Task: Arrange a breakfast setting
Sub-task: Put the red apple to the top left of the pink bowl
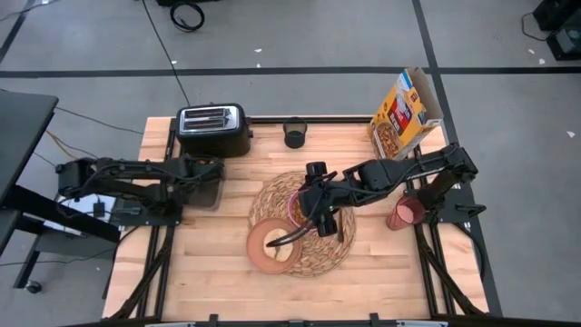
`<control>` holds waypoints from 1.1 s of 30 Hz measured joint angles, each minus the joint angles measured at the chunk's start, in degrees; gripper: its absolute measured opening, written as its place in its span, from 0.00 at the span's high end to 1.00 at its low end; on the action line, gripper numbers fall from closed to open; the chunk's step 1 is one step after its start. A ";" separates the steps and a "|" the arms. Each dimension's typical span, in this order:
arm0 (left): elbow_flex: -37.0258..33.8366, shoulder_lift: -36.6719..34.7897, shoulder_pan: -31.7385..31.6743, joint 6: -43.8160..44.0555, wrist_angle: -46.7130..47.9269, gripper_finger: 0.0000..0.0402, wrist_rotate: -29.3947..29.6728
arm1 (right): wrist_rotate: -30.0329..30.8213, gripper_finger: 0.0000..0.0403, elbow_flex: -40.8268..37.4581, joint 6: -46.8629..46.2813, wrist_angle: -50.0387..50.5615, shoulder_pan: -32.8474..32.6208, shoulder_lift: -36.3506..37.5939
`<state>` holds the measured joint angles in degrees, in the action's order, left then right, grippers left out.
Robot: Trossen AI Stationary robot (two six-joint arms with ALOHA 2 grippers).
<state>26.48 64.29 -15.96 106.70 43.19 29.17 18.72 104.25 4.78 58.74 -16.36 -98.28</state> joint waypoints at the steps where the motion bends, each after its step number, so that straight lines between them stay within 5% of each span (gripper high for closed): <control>1: 0.00 0.25 -0.90 -0.95 -0.44 0.12 -0.08 | -0.18 0.27 0.00 0.23 0.02 0.14 0.00; 10: 0.00 1.66 -4.08 -5.47 -5.00 0.22 -0.71 | -0.46 0.27 0.00 2.71 0.04 0.74 0.00; 21: 6.58 -4.71 3.96 -12.45 1.89 0.22 6.08 | -0.38 0.27 4.43 4.89 -0.39 1.73 0.13; 27: 15.67 -8.08 13.67 -21.74 6.56 0.22 11.60 | -0.17 0.27 7.14 4.45 -0.66 2.30 0.13; 33: 21.64 -8.43 27.49 -45.99 -7.15 0.22 20.35 | -0.19 0.27 7.21 3.04 -7.95 2.28 0.15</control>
<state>48.12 55.87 11.53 60.72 36.04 49.53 18.53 111.46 7.82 50.79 -14.08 -98.13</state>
